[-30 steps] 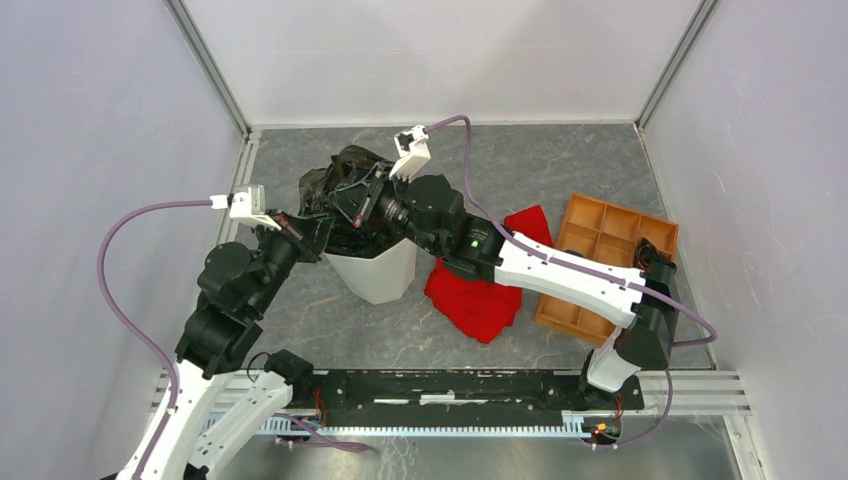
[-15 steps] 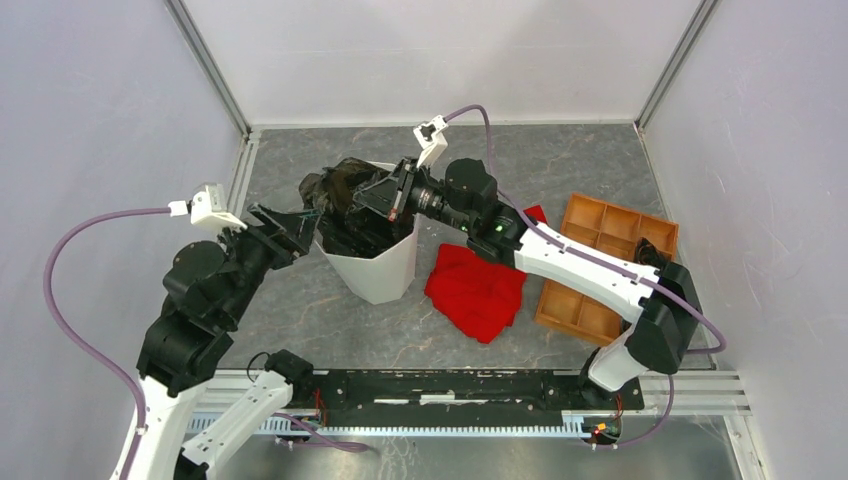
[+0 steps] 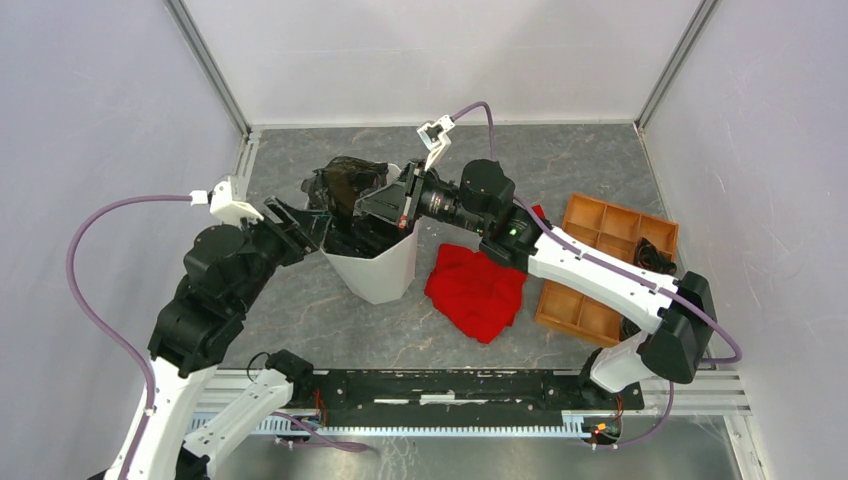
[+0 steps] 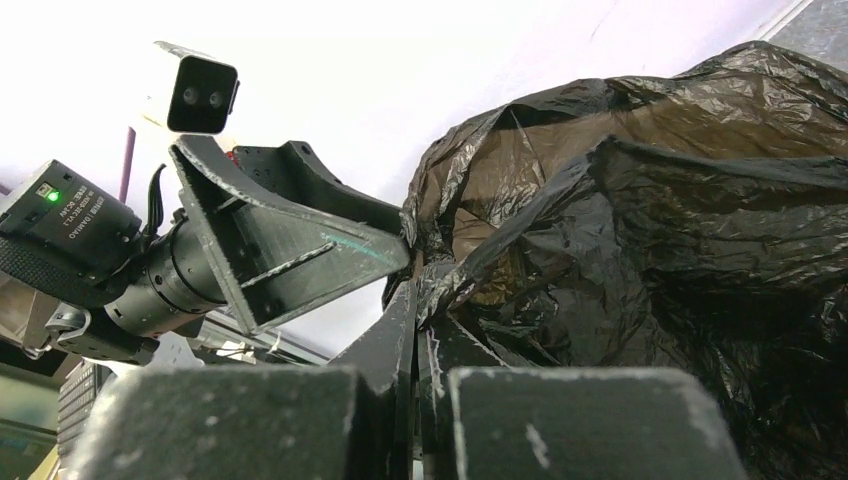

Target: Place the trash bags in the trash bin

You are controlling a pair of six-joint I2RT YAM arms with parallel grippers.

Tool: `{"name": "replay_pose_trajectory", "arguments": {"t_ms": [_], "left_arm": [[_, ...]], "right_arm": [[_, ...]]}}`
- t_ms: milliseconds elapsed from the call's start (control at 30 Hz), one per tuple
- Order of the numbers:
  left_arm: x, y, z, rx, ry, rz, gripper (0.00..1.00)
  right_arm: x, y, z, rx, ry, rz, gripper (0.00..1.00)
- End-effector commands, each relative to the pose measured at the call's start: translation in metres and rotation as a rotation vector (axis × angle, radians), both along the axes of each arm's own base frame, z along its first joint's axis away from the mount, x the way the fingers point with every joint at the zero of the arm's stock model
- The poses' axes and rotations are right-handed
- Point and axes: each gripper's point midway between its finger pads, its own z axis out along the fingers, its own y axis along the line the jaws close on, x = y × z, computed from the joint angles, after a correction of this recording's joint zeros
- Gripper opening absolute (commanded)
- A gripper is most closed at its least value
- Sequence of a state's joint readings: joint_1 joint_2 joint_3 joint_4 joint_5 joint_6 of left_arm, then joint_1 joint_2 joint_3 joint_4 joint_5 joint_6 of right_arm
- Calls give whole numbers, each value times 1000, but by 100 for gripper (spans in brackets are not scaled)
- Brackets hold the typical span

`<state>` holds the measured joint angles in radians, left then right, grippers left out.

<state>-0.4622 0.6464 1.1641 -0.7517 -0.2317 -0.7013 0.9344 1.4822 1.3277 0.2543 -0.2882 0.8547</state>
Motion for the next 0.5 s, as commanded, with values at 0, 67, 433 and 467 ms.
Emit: {"name": "replay_pose_trajectory", "arguments": {"t_ms": [0,67,433,467], "left_arm": [[0,-17,15,-38,-28,-84,73],[1,-22,11,-39,-9,-101,76],[1,24,0,103,20,98,3],[0,31,-2,127,29,124,2]], "right_arm": [[-6,-6,26,55,-65,17,0],[-7,-5,27,58,-67,23,0],[-2,-26,17,-165,-224,-35,0],[-1,-31,9,-223,-229,-37,0]]}}
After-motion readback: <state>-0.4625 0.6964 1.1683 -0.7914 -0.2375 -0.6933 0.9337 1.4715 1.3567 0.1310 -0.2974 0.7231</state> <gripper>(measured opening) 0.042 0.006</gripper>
